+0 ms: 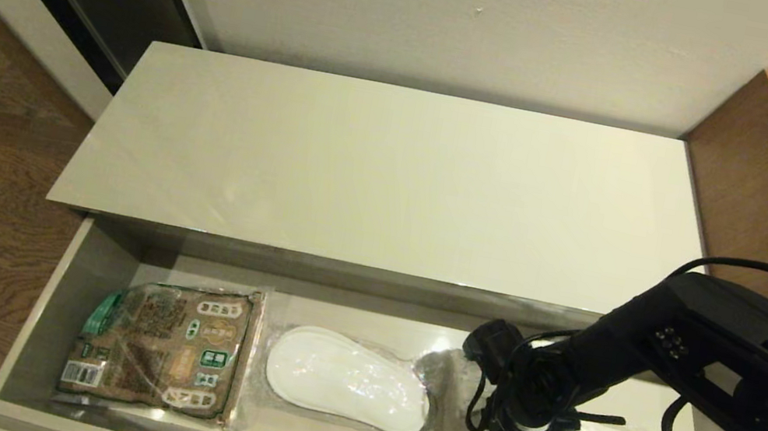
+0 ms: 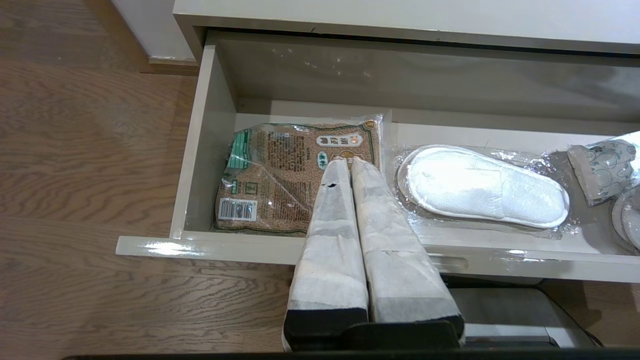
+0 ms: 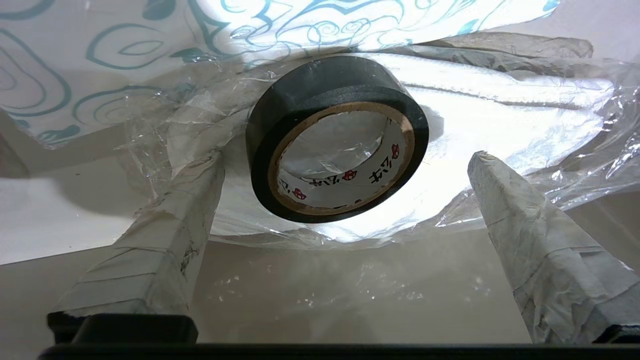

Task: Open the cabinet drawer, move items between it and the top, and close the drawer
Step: Take out the adhesive tape from the drawer

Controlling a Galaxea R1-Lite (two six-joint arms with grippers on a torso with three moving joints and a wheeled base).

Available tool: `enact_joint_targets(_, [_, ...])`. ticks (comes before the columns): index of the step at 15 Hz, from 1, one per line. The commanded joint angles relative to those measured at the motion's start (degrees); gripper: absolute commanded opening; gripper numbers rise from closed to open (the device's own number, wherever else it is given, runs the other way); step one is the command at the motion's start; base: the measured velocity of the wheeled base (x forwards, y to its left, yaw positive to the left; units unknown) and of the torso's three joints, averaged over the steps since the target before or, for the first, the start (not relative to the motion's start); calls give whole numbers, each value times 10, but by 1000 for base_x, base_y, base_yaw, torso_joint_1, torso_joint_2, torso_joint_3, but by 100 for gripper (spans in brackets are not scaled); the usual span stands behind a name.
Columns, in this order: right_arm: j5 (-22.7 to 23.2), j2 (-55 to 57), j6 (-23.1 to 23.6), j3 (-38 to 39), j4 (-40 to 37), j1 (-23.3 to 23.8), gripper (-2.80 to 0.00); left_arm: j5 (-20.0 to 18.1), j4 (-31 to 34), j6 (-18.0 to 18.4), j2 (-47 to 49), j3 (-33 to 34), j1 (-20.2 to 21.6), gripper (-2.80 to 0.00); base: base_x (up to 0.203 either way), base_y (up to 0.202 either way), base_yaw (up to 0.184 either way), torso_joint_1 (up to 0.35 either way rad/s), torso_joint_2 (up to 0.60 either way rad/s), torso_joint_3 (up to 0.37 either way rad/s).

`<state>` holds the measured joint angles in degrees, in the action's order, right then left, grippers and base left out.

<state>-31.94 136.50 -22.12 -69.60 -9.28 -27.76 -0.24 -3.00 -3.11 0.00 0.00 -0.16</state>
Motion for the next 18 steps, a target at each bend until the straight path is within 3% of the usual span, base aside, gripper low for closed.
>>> enact_joint_targets(1, [-1, 1, -1, 0, 0, 0, 0, 0, 0, -1, 1, 0, 0, -280, 0, 0, 0, 0, 0, 0])
enact_joint_targets(18, [-3, 10, 21, -27, 2, 11, 0, 0, 0, -1, 1, 0, 0, -280, 0, 0, 0, 0, 0, 0])
